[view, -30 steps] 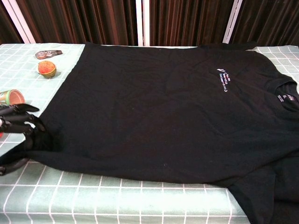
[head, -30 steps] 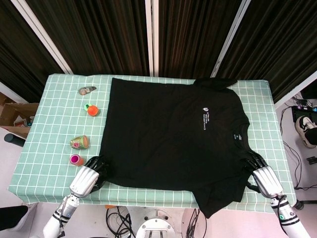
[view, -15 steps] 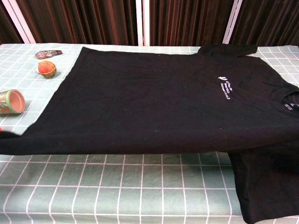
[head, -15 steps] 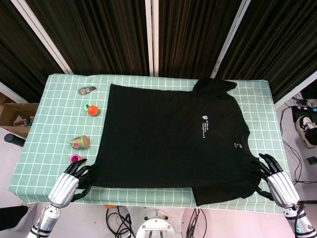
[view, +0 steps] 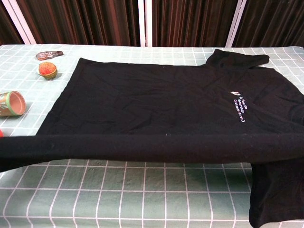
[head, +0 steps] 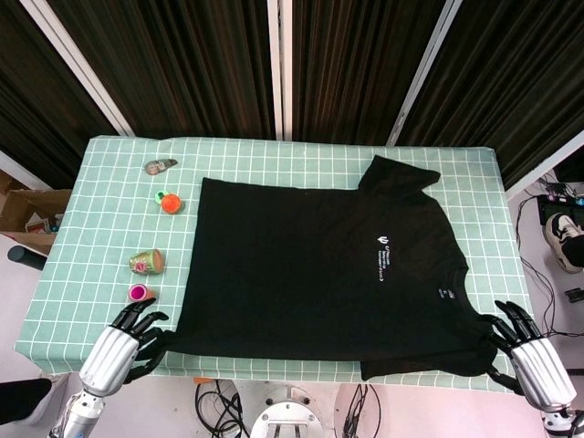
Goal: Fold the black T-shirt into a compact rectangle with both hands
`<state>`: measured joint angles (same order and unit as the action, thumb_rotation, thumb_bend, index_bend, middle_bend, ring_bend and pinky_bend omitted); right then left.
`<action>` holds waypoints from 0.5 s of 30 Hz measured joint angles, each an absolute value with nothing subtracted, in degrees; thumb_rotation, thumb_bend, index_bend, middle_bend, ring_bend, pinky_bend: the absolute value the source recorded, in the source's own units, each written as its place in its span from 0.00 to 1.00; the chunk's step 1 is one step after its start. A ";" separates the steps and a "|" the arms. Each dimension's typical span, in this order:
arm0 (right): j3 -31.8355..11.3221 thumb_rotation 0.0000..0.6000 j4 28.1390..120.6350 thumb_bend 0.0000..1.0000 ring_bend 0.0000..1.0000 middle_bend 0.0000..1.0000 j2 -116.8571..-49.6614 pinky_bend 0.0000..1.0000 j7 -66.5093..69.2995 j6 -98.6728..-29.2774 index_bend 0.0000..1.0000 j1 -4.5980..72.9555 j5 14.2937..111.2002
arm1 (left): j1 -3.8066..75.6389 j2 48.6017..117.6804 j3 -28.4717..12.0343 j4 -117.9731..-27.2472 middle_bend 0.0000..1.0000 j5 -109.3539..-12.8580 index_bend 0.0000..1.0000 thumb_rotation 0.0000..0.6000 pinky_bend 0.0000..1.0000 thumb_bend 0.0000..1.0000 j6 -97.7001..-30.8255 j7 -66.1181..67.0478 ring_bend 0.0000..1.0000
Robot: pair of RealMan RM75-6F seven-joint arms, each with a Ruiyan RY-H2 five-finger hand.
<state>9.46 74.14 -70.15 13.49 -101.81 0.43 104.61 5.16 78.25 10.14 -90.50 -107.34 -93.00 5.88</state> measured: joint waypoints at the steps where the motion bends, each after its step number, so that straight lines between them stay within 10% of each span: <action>1: 8.86 1.00 74.95 0.61 0.09 0.33 -69.79 0.14 13.37 -100.92 0.74 1.04 104.21 | 6.01 77.98 9.16 -91.05 0.33 -106.90 0.68 1.00 0.20 0.48 -92.07 6.00 0.14; 15: 0.38 1.00 84.38 0.62 0.09 0.35 -65.71 0.14 10.49 -85.94 0.78 10.72 95.75 | 20.07 75.54 -5.72 -93.42 0.33 -92.63 0.68 1.00 0.20 0.48 -74.48 5.20 0.14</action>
